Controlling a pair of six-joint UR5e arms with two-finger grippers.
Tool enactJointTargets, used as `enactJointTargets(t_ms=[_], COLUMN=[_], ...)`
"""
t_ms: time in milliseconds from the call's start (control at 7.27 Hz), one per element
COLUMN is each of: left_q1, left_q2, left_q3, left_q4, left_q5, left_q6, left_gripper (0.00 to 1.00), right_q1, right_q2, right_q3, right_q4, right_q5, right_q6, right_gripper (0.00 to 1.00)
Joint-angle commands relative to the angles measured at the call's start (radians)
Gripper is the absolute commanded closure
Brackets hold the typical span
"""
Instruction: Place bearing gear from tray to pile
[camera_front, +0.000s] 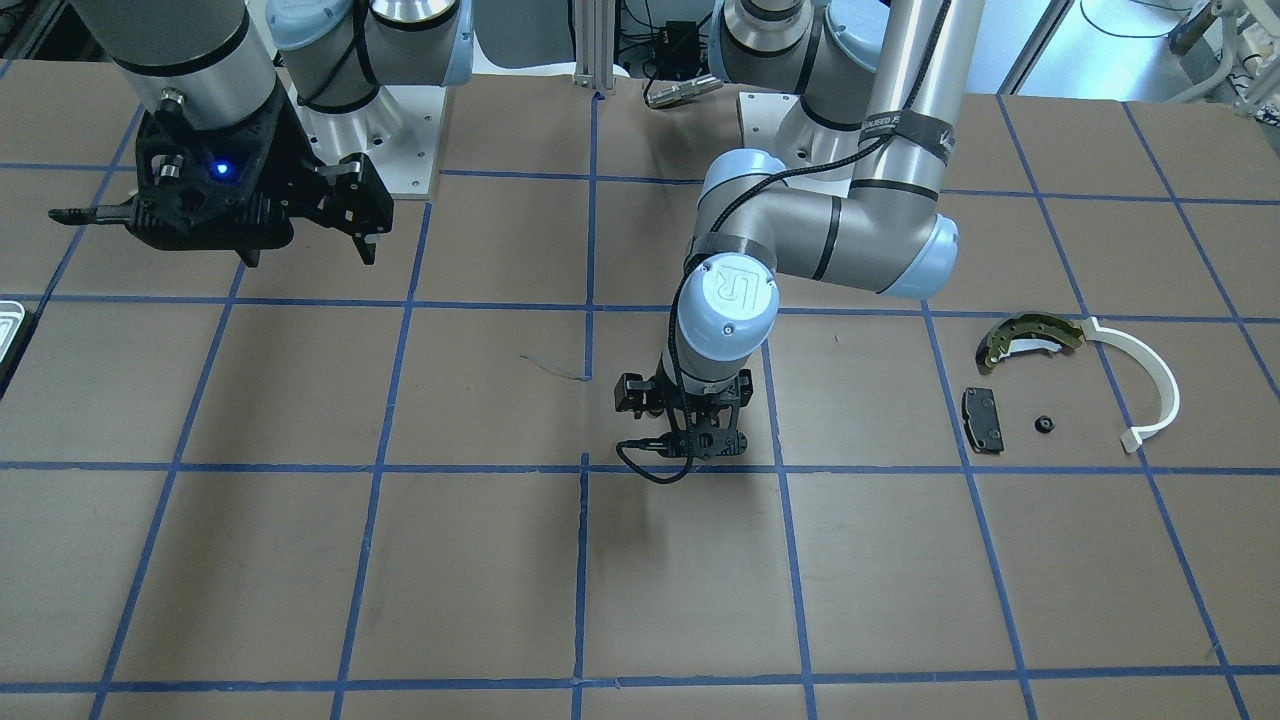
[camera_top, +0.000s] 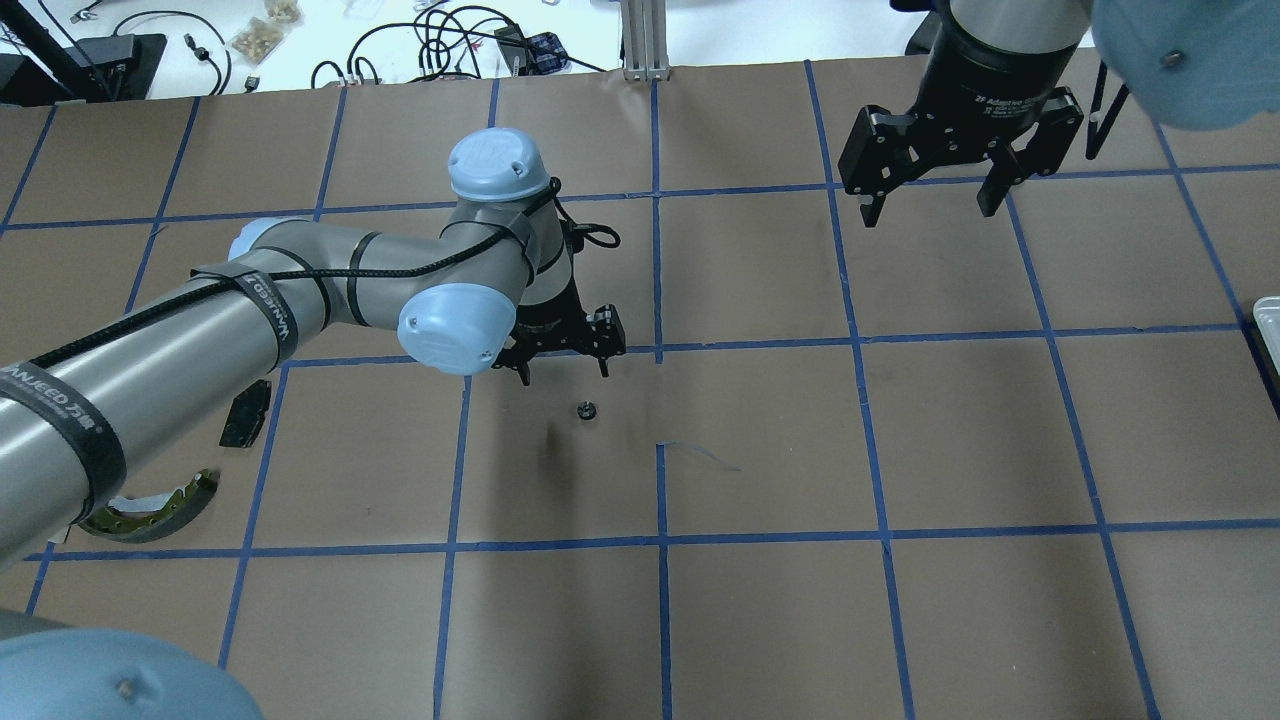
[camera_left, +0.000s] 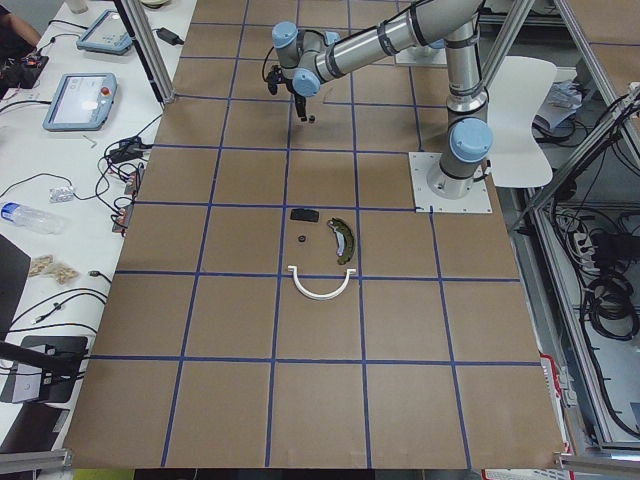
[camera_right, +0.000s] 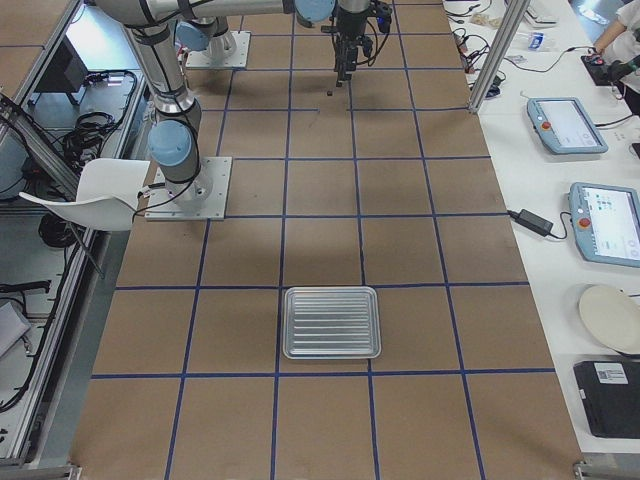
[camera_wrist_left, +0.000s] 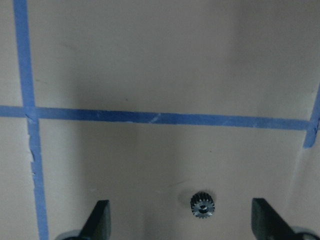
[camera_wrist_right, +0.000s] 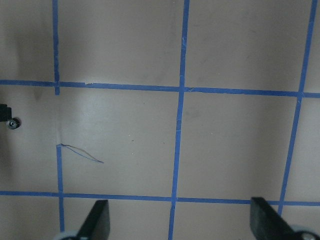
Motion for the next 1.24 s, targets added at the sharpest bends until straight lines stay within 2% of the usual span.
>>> enactJointTargets(t_ms=[0,138,275,413,550,688,825,1101], left_q1=[-0.011,-0.009,-0.009,-0.011,-0.009,-0.009,-0.011,-0.011], left_q2=[-0.003,-0.006,-0.01,-0.014,-0.02,-0.02,-0.02,-0.02], left_q3=[-0.057,-0.065,-0.062,-0.063,-0.063,-0.063,-0.065,-0.065], left_q4=[0.066,0.068,0.068,0.066,0.068,0.066,0.064,0.066], left_q5=[-0.004,-0.027,-0.045,-0.046,-0.046,-0.046,-0.043,-0.043], left_q6=[-0.001,0.005,0.016,0.017,0.017,0.016,0.016,0.014], left_gripper=[0.05,0.06,0.13,0.33,0.41,0.44,0.49,0.49], right_q1=[-0.032,-0.032,-0.026,-0.026,-0.028,-0.026,-0.034,-0.031], right_q2=[0.004,-0.013,-0.016,-0.016,-0.012,-0.012,-0.025,-0.029], right_q3=[0.004,0.004,0.004,0.005,0.005,0.019,0.033,0.073], right_q4=[-0.05,-0.052,-0.053,-0.053,-0.053,-0.04,-0.079,-0.138], right_q5=[-0.025,-0.038,-0.034,-0.035,-0.035,-0.037,-0.023,-0.031], right_q6=[0.003,0.001,0.014,0.014,0.005,-0.002,-0.002,-0.014], right_gripper=[0.0,0.0,0.0,0.0,0.0,0.0,0.0,0.0])
